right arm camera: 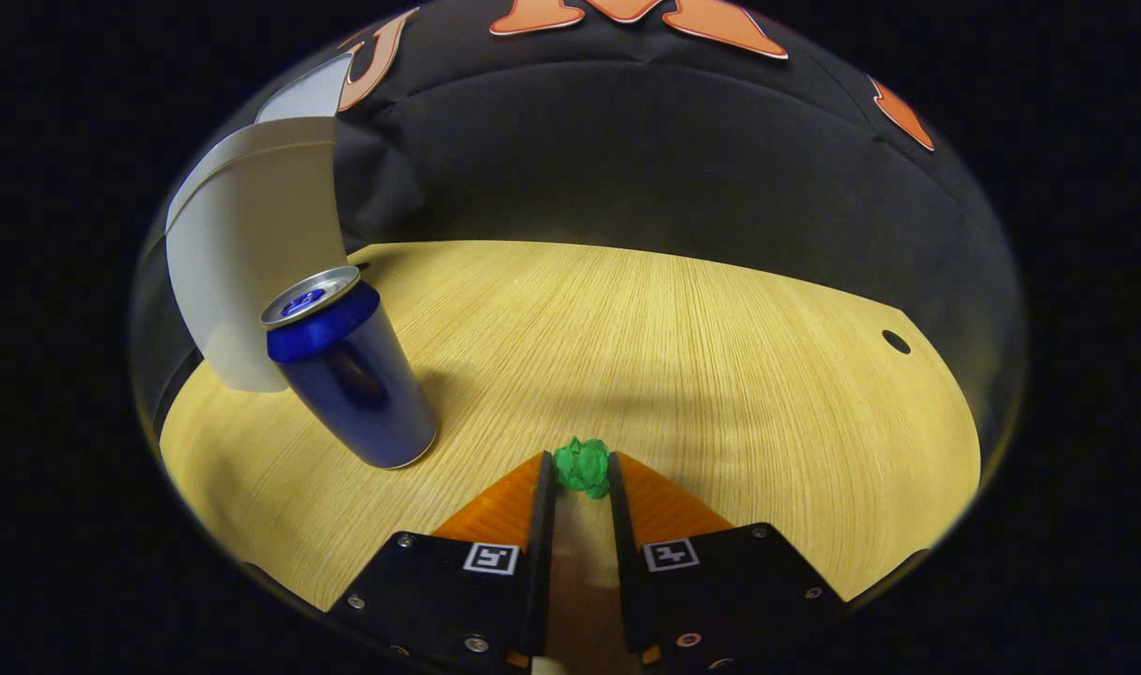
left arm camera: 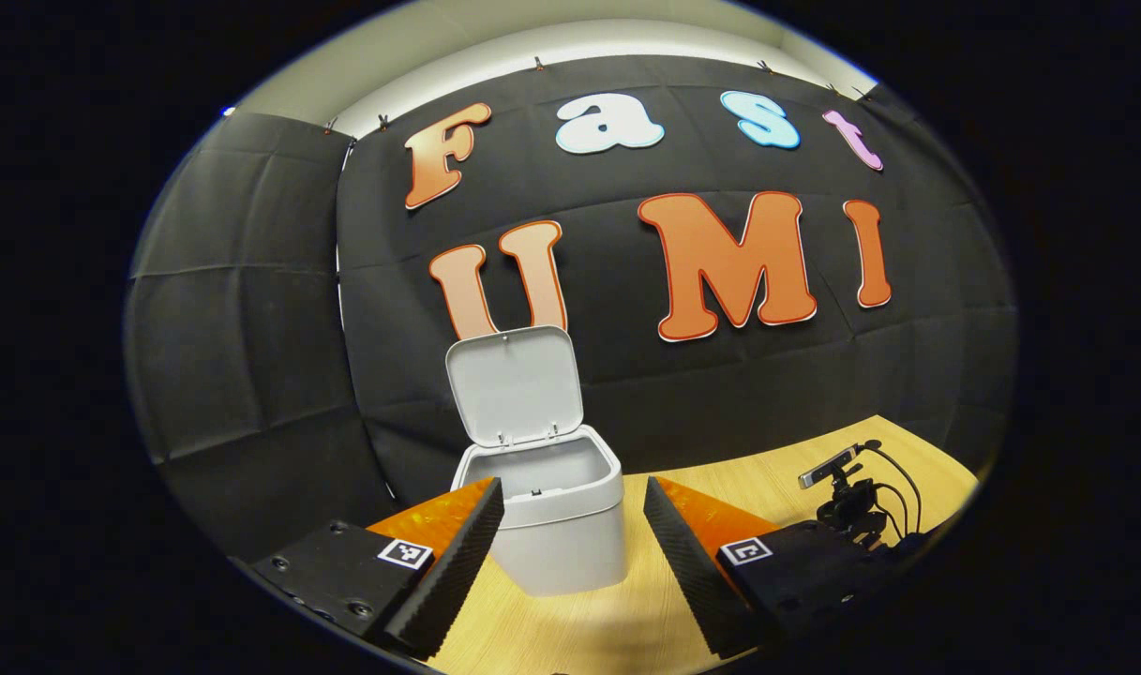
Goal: Press the lid of the desktop garbage bin to open it, pick up the crumpled paper on the desktop and throw it into the bin, then pick up the pop can on the desktop and drop it into the bin, and finally close the garbage bin lid.
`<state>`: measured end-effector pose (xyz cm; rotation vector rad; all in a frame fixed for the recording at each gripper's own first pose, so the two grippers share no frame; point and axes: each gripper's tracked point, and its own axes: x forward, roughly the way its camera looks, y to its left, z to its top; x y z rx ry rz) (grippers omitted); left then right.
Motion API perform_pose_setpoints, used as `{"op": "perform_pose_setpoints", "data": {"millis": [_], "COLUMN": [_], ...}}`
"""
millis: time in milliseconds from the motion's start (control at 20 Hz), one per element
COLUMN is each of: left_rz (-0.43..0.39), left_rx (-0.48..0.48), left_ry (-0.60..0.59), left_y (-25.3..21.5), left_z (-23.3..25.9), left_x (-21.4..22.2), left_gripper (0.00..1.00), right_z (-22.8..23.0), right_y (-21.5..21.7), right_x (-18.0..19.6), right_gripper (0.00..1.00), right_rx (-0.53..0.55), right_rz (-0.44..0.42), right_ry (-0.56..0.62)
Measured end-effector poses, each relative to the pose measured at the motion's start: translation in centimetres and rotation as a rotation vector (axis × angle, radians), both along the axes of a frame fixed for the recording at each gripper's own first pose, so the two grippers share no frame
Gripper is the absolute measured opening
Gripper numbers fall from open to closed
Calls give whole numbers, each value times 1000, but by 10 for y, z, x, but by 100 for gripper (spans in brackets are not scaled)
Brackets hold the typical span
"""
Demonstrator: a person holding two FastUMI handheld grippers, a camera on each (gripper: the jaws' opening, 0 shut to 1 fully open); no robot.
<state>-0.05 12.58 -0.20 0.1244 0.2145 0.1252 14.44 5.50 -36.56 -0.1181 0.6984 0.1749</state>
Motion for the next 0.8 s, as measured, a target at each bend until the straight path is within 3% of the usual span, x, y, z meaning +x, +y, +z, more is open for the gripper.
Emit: {"op": "perform_pose_setpoints", "data": {"millis": [100,200,300,400,450,800], "left_rz": [-5,-7,-6,-5,-2,0], "left_rx": [1,-1,-1,3,4,-66], "left_ry": [0,1,-3,-15,-21,-61], "left_y": [1,3,5,8,12,21], "left_z": [0,-1,1,4,5,5], "left_x": [-2,-6,-10,-16,-19,-22], "left_gripper": [95,95,95,95,95,95], "right_z": [1,0,3,20,26,121], "right_y": [-2,0,-2,-12,-12,8], "right_x": [1,0,0,1,4,-9], "right_gripper": [30,19,17,14,7,6], "right_rx": [-19,-16,13,31,47,111], "right_rz": [-3,-1,-6,-59,-67,-2], "right_ry": [-9,-6,9,-4,-22,-163]}}
